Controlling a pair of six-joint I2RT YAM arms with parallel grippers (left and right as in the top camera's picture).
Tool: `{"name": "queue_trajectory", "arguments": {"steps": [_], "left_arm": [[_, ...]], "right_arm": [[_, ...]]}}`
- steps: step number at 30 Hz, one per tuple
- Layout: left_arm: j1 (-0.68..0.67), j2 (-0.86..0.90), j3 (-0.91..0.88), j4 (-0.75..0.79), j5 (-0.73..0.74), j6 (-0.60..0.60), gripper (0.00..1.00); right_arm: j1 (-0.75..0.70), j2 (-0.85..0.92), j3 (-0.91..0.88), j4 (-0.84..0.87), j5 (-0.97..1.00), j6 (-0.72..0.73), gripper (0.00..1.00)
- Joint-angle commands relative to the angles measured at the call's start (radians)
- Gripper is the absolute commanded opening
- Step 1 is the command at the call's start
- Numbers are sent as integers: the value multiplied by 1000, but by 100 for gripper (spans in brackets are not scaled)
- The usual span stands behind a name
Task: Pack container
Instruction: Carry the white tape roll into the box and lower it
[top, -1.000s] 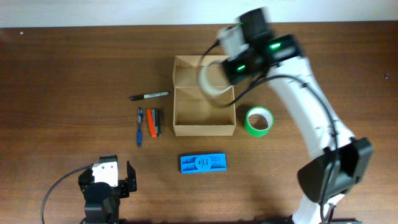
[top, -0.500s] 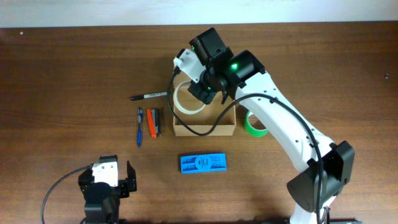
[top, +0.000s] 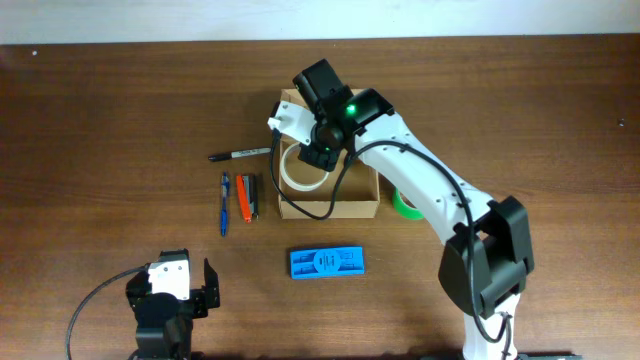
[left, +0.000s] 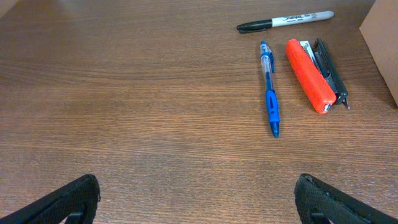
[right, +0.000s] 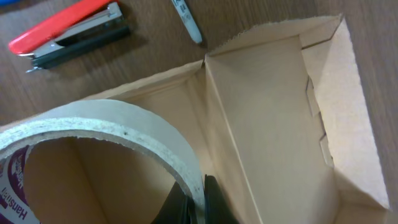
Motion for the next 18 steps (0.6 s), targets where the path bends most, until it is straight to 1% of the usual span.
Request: {"name": "queue_trajectory", "arguments": {"steps": [1, 18], "left_arm": [[6, -8, -6, 2, -11, -10, 100], [6, -8, -6, 2, -11, -10, 100]], "right_arm": [[0, 8, -5, 24, -13, -14, 4], [-13, 90, -5, 27, 14, -14, 4]]}}
